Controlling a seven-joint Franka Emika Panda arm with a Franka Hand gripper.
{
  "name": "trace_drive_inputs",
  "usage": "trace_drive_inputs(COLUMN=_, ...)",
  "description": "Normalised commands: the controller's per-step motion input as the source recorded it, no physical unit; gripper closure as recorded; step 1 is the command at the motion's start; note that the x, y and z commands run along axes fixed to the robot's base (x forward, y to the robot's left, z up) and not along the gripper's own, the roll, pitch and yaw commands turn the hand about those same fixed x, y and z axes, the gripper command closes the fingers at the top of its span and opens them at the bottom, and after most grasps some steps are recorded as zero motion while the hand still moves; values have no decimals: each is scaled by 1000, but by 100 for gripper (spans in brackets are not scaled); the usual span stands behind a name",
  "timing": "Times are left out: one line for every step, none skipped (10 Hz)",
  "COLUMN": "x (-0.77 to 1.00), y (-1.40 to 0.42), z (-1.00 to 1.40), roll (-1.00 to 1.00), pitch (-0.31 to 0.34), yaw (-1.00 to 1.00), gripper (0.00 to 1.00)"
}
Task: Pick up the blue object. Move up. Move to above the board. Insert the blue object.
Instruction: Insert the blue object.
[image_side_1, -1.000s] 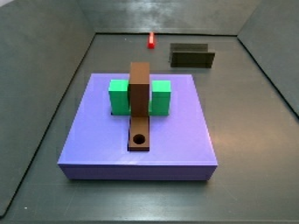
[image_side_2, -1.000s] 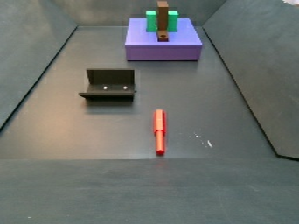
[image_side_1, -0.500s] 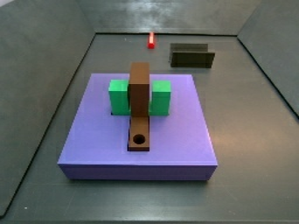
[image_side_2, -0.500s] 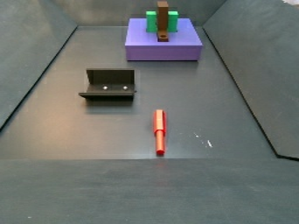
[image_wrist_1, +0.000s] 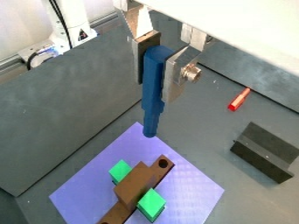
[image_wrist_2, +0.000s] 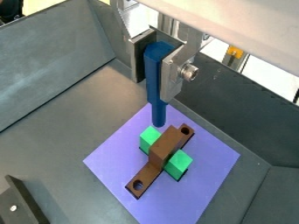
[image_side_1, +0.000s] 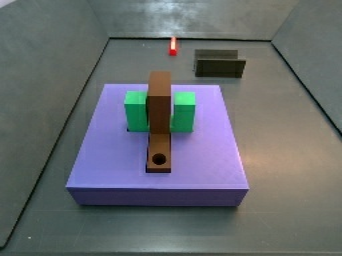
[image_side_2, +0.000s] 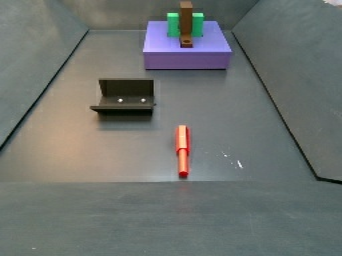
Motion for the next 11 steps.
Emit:
trace_drive_inputs(x=9, y=-506, z=-94, roll=164, pitch=0, yaw=111, gripper=100)
trace_drive_inputs(x=26, y=-691, z=-154, roll=266, pitch=0, yaw=154, gripper=100)
trace_drive_inputs(x=20, y=-709, z=-217, roll=270, pitch=0, yaw=143, gripper=100)
trace_drive_inputs(x=17, y=-720, z=-254, roll=271, pitch=0, yaw=137, gripper=100)
trace_drive_inputs(x=40, y=-694, z=-314, roll=299, pitch=0, yaw=131, gripper=100)
trace_drive_inputs(x=63, y=-731, z=-383, roll=277, pitch=-19, yaw=109, gripper=100)
trace_drive_inputs(x=57, y=-777, z=-409, roll=233, pitch=-44, yaw=103, gripper=100)
trace_drive_inputs(x=86, y=-723, z=-426, roll=169, pitch=-49, yaw=86, gripper=100)
trace_drive_inputs(x=117, y=-571, z=-431, roll=46, pitch=-66, yaw=43, gripper=100)
trace_drive_inputs(x=69, y=-586, z=-409, roll=0, pitch=-96, yaw=109, gripper=100)
trace_drive_inputs(x=131, y=-563, z=-409, roll=13, pitch=-83, yaw=163, gripper=100)
